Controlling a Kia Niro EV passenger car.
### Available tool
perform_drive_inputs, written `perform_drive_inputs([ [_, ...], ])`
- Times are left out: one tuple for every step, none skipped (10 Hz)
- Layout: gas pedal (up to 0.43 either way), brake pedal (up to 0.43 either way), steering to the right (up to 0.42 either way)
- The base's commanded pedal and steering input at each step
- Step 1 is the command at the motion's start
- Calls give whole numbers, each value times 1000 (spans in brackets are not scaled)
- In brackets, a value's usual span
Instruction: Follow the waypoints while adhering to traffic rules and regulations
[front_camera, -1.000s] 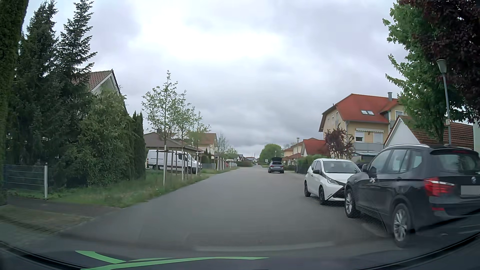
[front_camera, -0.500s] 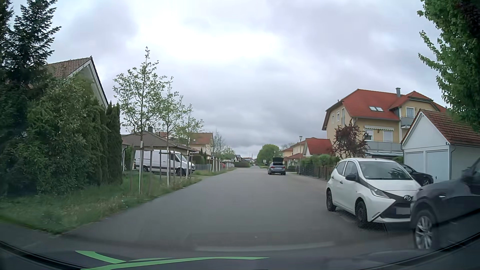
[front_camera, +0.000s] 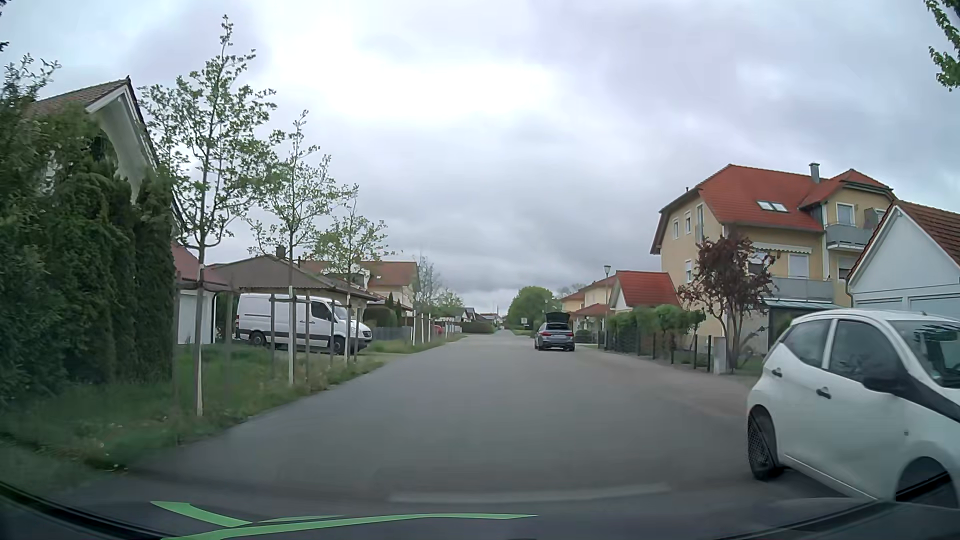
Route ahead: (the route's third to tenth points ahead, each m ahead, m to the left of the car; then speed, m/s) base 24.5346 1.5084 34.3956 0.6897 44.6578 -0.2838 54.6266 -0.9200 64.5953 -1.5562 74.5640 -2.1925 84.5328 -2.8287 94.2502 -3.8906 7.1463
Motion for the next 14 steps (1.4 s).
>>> perform_drive_inputs([
  [110,0,16],
  [110,0,16],
  [110,0,16],
  [110,0,16],
  [110,0,16],
  [118,0,16],
  [118,0,16],
  [118,0,16],
  [118,0,12],
  [118,0,8],
  [118,0,4],
  [118,0,3],
  [110,0,3],
  [98,0,3],
])
